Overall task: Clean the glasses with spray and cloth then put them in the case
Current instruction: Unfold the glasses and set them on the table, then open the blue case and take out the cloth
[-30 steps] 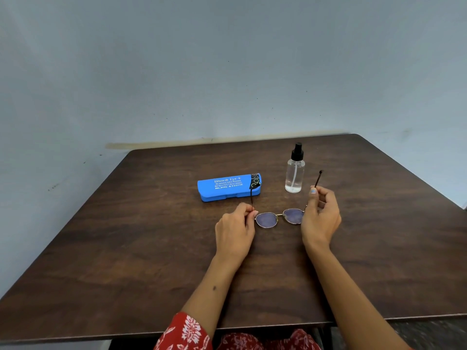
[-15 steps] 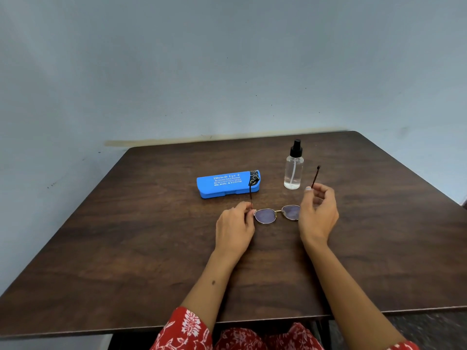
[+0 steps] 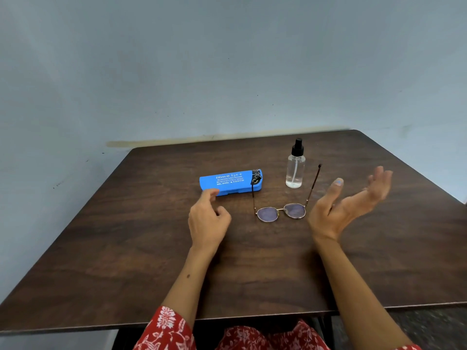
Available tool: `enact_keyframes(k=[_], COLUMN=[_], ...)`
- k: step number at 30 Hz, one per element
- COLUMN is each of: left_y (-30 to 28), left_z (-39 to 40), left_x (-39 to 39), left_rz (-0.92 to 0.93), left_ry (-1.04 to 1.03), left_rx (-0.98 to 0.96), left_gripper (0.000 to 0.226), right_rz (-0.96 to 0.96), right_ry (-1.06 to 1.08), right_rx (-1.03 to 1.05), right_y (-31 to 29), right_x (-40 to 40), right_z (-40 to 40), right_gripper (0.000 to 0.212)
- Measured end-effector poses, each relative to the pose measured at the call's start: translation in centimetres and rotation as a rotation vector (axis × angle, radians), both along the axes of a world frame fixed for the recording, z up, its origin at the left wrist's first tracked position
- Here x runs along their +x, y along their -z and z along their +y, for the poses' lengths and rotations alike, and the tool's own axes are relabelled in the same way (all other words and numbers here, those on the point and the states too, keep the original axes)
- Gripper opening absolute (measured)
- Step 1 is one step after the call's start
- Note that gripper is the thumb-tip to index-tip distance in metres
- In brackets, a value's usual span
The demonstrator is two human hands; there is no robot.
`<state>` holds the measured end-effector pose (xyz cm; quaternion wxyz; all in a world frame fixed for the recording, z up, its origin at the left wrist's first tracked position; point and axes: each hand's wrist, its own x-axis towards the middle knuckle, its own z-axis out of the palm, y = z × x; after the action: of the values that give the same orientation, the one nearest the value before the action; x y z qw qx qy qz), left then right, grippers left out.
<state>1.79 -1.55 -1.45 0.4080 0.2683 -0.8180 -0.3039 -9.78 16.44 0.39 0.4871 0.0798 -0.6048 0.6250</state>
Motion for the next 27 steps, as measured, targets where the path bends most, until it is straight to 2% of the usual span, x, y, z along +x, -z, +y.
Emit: enact_keyframes(k=[3,5,7,9,12,14,18,21,27], left_y=[0.0,0.1,0.2,0.3,0.5,0.6,0.6,0.7,1.1], left_z=[-2.3,-3.9,-5.5,-6.9,-8.6,-9.5,-10.3,-10.4,-10.6], left_x=[0.4,0.5,0.4,0.3,0.0,-0.4,-1.5,-1.9,-2.1], left_rz=[0.038,0.002,-0.078,-0.161,-0.269,-0.327,-0.397,-0.462,-0.439], left_ry=[-0.011,0.019,0.042,0.050,0.110,0.135,0.085,0.054,0.053], left_rx=[0.037,0.076,0.100,0.133,0.247,0.278,0.230,0.215,0.189], left_gripper=[0.043,0.052,0.068,0.088,0.109,0.113,0.119,0.127,0.130], right_rz=[0.269,0.374,0.430,0.464,0.459,0.367,-0.010,-0.215,-0.371], right_ry=[0.010,-0.062,-0.200,-0.345,-0.470,-0.495,-0.471,-0.413,-0.362], right_rx=[0.165,0.238,0.259,0.321,0.578,0.813,1.226,1.380,1.529], right_y=[-0.9,-1.7,-2.3,-2.6,-2.2,-1.6,-0.1,0.8,0.9], right_x=[0.9,2.5,4.7,6.8,8.6,8.5,6.1,3.8,2.3], right_z=[-0.4,-1.7,-3.7,-5.8,-8.5,-10.1,-12.7,-13.8,-15.7], right_gripper=[0.057,0.062,0.065,0.058,0.059,0.059,0.065,0.071,0.085])
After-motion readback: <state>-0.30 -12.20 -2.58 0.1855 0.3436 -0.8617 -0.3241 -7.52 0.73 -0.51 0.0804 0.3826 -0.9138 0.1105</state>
